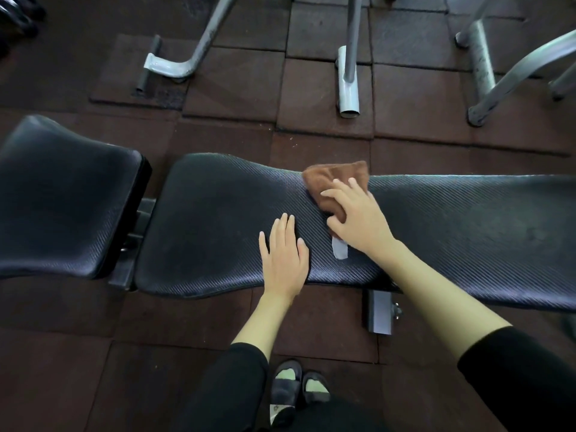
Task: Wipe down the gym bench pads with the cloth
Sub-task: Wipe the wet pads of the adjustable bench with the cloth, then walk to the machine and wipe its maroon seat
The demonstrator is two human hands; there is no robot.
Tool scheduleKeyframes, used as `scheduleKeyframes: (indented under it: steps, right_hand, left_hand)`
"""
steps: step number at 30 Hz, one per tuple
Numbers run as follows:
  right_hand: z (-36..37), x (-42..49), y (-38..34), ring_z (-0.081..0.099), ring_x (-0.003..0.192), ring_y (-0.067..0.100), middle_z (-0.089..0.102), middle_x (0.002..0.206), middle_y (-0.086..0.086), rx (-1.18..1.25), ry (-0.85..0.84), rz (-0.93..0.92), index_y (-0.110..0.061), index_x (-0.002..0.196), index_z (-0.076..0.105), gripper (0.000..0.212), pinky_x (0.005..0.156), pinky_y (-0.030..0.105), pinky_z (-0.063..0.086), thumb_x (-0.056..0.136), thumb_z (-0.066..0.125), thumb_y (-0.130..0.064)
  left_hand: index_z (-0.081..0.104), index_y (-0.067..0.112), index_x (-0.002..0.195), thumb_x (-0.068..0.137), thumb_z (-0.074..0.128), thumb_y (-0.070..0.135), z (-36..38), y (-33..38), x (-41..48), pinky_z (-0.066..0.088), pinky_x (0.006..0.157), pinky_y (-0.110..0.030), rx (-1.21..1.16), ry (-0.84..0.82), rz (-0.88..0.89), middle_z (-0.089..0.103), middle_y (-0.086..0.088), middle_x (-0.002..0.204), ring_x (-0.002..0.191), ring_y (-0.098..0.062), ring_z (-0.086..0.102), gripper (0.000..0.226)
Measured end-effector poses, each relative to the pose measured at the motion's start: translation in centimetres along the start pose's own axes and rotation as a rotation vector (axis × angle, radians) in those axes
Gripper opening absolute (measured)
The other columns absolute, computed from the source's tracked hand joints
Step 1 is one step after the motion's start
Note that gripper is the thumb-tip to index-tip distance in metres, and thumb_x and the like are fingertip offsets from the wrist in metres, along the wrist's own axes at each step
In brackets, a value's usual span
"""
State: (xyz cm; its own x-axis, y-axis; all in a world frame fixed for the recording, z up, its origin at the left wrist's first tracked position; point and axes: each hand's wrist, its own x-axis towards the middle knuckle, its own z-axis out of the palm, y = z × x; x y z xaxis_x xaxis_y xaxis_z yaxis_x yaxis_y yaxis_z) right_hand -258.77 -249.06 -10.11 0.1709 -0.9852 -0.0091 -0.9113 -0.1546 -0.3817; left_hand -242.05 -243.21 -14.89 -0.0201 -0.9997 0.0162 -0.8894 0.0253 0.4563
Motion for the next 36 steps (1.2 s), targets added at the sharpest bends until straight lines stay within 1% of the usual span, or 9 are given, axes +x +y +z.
scheduleKeyframes:
  steps: [4,15,18,19,21,23,27,33,36]
  right_hand:
    - [-0.2,-0.4,-0.1,0.024,0.141,0.034,0.040,0.148,0.006,0.018,0.117,0.201,-0.022,0.128,0.053,0.051,0.111,0.050,0.023,0.078,0.060,-0.022]
    - [-0.7,-4.0,-0.9,0.020,0.144,0.025,0.038,0.150,-0.004,0.161,-0.100,0.097,-0.026,0.126,0.055,0.049,0.111,0.038,0.018,0.080,0.059,-0.011]
    - [-1.5,-4.8,-1.3,0.028,0.140,0.013,0.049,0.139,-0.014,0.365,-0.096,0.153,-0.033,0.121,0.057,0.048,0.110,0.033,0.029,0.080,0.058,-0.008]
    - [-2.0,-4.9,-1.5,0.039,0.133,0.006,0.056,0.130,-0.015,0.445,-0.083,0.191,-0.036,0.118,0.059,0.048,0.103,0.027,0.035,0.079,0.058,-0.007]
    - [-3.0,-5.1,-2.1,0.060,0.091,-0.003,0.068,0.108,-0.012,0.575,-0.049,0.274,-0.038,0.112,0.062,0.048,0.079,0.015,0.045,0.077,0.058,-0.005]
    - [-3.9,-5.0,-2.6,0.058,0.065,0.001,0.070,0.093,-0.009,0.687,-0.014,0.341,-0.037,0.109,0.064,0.046,0.064,0.013,0.046,0.077,0.059,-0.004]
    - [-5.0,-4.7,-3.5,0.063,0.086,-0.001,0.067,0.108,-0.012,0.903,-0.001,0.435,-0.036,0.109,0.064,0.046,0.069,0.009,0.045,0.079,0.057,-0.002]
    - [-5.2,-5.0,-6.3,0.067,0.091,0.007,0.069,0.111,-0.004,1.298,-0.139,0.629,-0.030,0.116,0.062,0.039,0.071,0.019,0.051,0.083,0.070,-0.011]
    - [-5.3,-5.4,-8.6,0.064,0.102,0.010,0.066,0.116,-0.005,1.184,-0.193,0.535,-0.038,0.111,0.063,0.038,0.081,0.024,0.050,0.082,0.071,-0.014]
  left_hand:
    - [0.032,0.011,0.145,0.094,0.016,0.033,0.0,0.2,0.1,0.011,0.116,-0.045,-0.003,-0.032,-0.005,0.031,-0.003,0.152,0.141,-0.017,0.023,0.058]
    - [0.034,0.010,0.144,0.092,0.014,0.034,-0.7,0.3,0.0,0.012,0.117,-0.042,-0.055,-0.043,-0.011,0.033,-0.004,0.151,0.141,-0.018,0.024,0.061]
    - [0.035,0.011,0.143,0.092,0.014,0.034,-1.3,0.4,-0.1,0.013,0.116,-0.041,-0.069,-0.039,-0.029,0.035,-0.004,0.150,0.140,-0.018,0.026,0.060]
    - [0.035,0.011,0.143,0.092,0.015,0.034,-1.6,0.5,-0.2,0.015,0.116,-0.041,-0.071,-0.032,-0.035,0.036,-0.004,0.149,0.139,-0.018,0.027,0.060]
    - [0.036,0.011,0.143,0.091,0.015,0.035,-2.3,0.7,-0.5,0.017,0.115,-0.042,-0.075,-0.025,-0.051,0.038,-0.003,0.148,0.138,-0.017,0.030,0.061]
    - [0.037,0.011,0.142,0.091,0.015,0.035,-3.1,0.8,-0.7,0.019,0.115,-0.042,-0.079,-0.014,-0.067,0.039,-0.004,0.147,0.138,-0.017,0.031,0.061]
    - [0.037,0.012,0.142,0.092,0.016,0.034,-5.1,1.3,-1.1,0.019,0.115,-0.042,-0.098,0.018,-0.092,0.040,-0.002,0.146,0.137,-0.016,0.033,0.058]
    - [0.037,0.013,0.142,0.098,0.038,0.021,-8.5,1.5,-1.8,0.021,0.114,-0.043,-0.128,0.064,-0.148,0.042,-0.001,0.145,0.135,-0.015,0.036,0.045]
    - [0.039,0.013,0.140,0.097,0.039,0.021,-10.8,0.9,-2.5,0.023,0.114,-0.044,-0.112,0.079,-0.185,0.044,-0.001,0.143,0.134,-0.015,0.037,0.044]
